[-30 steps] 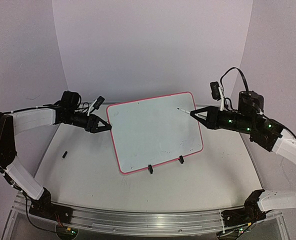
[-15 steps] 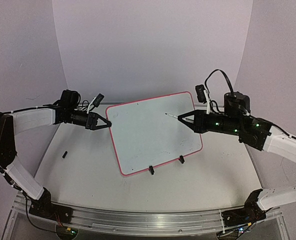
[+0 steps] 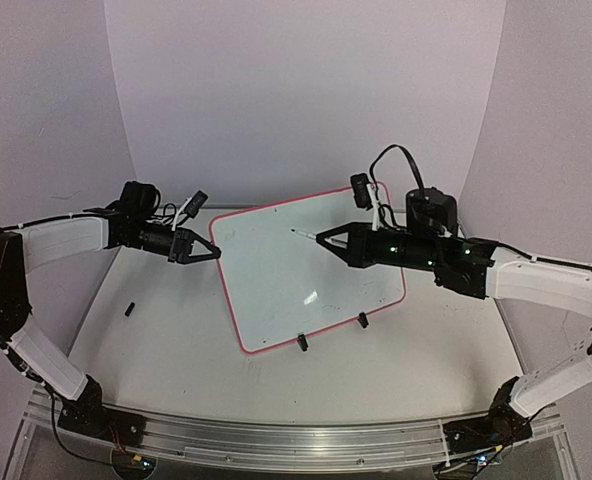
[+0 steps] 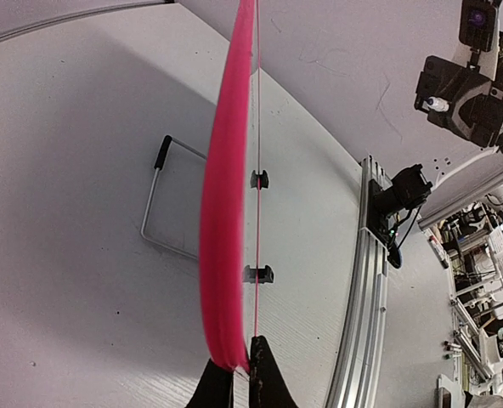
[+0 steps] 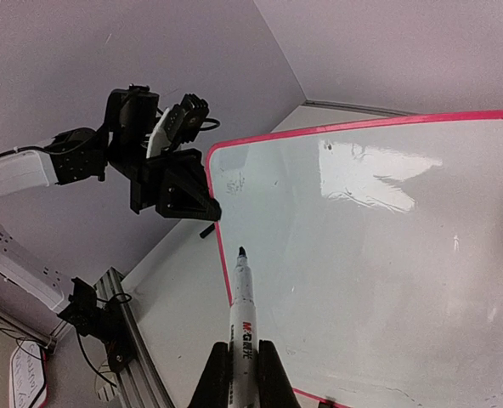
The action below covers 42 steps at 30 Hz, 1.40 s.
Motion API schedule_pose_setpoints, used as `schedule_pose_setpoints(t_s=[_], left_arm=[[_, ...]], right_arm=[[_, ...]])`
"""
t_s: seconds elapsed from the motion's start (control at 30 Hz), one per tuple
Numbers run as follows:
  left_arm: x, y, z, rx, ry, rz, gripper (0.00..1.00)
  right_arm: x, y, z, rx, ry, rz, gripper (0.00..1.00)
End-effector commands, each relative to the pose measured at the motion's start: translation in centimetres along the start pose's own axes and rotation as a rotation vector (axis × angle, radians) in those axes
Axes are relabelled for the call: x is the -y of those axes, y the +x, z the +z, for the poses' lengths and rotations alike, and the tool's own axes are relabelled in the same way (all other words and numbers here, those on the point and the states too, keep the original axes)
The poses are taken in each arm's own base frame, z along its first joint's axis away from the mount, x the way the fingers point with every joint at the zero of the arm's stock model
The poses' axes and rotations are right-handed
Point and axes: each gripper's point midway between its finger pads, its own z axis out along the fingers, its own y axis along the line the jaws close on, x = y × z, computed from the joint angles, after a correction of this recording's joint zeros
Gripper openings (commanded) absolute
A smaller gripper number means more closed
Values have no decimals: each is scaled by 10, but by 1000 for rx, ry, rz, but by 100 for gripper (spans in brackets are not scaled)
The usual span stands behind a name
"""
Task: Write a sentence on the whiteboard
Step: Write on the whiteboard with the whiteboard.
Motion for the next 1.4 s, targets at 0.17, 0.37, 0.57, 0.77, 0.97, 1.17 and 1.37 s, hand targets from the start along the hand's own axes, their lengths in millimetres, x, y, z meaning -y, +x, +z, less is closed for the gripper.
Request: schedule_pose_setpoints(t_s=[0.17, 0.37, 0.57, 0.77, 0.97, 1.17, 1.37], left_arm=[[-2, 0, -3, -10, -32, 83, 0], [-2, -1, -3, -10, -35, 88, 0], [-3, -1, -2, -13, -32, 84, 0], [-3, -1, -2, -13, -30, 86, 0], [-3, -1, -2, -13, -29, 85, 0], [-2, -2, -2, -12, -26, 86, 0], [-2, -3, -2, -10, -26, 88, 0]], right_arm=[[-33, -16, 51, 70, -182, 9, 0], [-29, -13, 76, 80, -194, 31, 0], [-25, -6, 99, 70, -194, 49, 0], [-22, -2, 116, 57, -192, 61, 0], [-23, 3, 128, 41, -204, 67, 0], [-16, 5, 136, 45, -177, 80, 0], [-6, 10, 143, 46, -138, 93, 0]])
